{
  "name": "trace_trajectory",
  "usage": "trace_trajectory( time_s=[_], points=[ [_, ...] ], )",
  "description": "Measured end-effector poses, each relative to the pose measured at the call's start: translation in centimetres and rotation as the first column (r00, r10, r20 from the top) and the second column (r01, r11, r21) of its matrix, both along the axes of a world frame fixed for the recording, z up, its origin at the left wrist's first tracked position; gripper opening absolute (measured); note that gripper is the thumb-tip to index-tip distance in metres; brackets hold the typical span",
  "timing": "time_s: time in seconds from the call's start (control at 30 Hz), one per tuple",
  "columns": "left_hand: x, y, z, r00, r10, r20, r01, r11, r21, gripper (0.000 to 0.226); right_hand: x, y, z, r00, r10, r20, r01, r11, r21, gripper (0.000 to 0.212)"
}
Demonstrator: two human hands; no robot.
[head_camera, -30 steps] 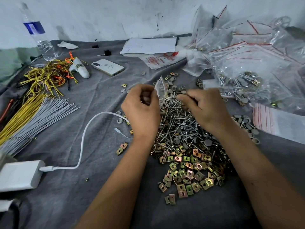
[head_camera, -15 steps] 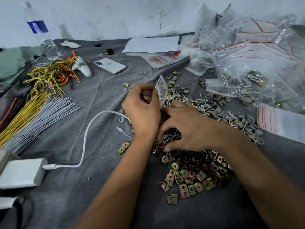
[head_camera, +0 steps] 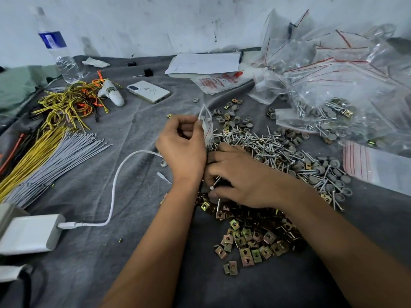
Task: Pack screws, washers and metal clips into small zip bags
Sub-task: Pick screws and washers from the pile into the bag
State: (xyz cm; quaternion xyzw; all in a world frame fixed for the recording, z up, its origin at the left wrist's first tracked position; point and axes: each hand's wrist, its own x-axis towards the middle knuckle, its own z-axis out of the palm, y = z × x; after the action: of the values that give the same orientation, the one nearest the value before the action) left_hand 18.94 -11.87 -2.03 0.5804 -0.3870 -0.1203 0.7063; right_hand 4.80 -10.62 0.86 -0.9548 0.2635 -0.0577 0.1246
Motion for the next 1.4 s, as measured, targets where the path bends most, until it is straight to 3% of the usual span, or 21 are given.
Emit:
trace_trajectory(
  time_s=[0.1,0.23,0.33,0.4,0.53,0.73,1.03,1.17,1.3,1.4],
  points=[
    [-0.1,0.0,0.0,1.0,-0.019,-0.001,0.019,1.0,-0.004,0.016,-1.2,-0.8,0.2,0.967,-0.062,0.245,0.017,0.984,0.179,0.015],
    [-0.4,0.2,0.0,0.997,-0.061,0.048,0.06,0.998,0.015,0.011,-2.8,-2.4,-0.2,0.774,-0.245,0.585,0.1,0.958,0.268,0.012],
    [-1.0,0.4,0.0,0.974,-0.117,0.192,0.112,0.993,0.04,0.011,-3.2,-3.0,-0.8,0.618,-0.315,0.72,0.174,0.948,0.265,0.015],
    [-1.3,0.6,-0.1,0.94,-0.152,0.304,0.149,0.988,0.031,0.012,-3.3,-3.2,-1.1,0.576,-0.322,0.751,0.228,0.946,0.23,0.019],
    [-1.6,0.6,-0.4,0.903,-0.203,0.378,0.205,0.978,0.034,0.011,-3.4,-3.4,-1.1,0.655,-0.259,0.709,0.32,0.946,0.05,0.017],
    [-1.5,0.6,-0.3,0.928,-0.181,0.326,0.192,0.981,-0.002,0.015,-3.3,-3.3,-1.0,0.69,-0.277,0.669,0.297,0.951,0.087,0.016],
    [-1.5,0.6,0.0,0.949,-0.158,0.275,0.171,0.985,-0.023,0.018,-3.2,-3.3,-1.2,0.638,-0.371,0.674,0.361,0.918,0.164,0.029],
    [-1.2,0.6,0.1,0.965,-0.159,0.209,0.163,0.987,0.0,0.015,-3.1,-3.1,-1.0,0.617,-0.29,0.732,0.349,0.934,0.076,0.021],
    [-0.5,0.4,0.3,0.987,-0.141,0.077,0.141,0.99,-0.001,0.012,-2.3,-2.5,-1.0,0.72,-0.141,0.679,0.304,0.944,-0.127,0.016],
    [-0.3,0.2,0.2,0.995,-0.098,0.006,0.098,0.995,0.007,0.013,-1.7,-1.9,-0.8,0.836,-0.045,0.547,0.131,0.984,-0.119,0.017]
  ],
)
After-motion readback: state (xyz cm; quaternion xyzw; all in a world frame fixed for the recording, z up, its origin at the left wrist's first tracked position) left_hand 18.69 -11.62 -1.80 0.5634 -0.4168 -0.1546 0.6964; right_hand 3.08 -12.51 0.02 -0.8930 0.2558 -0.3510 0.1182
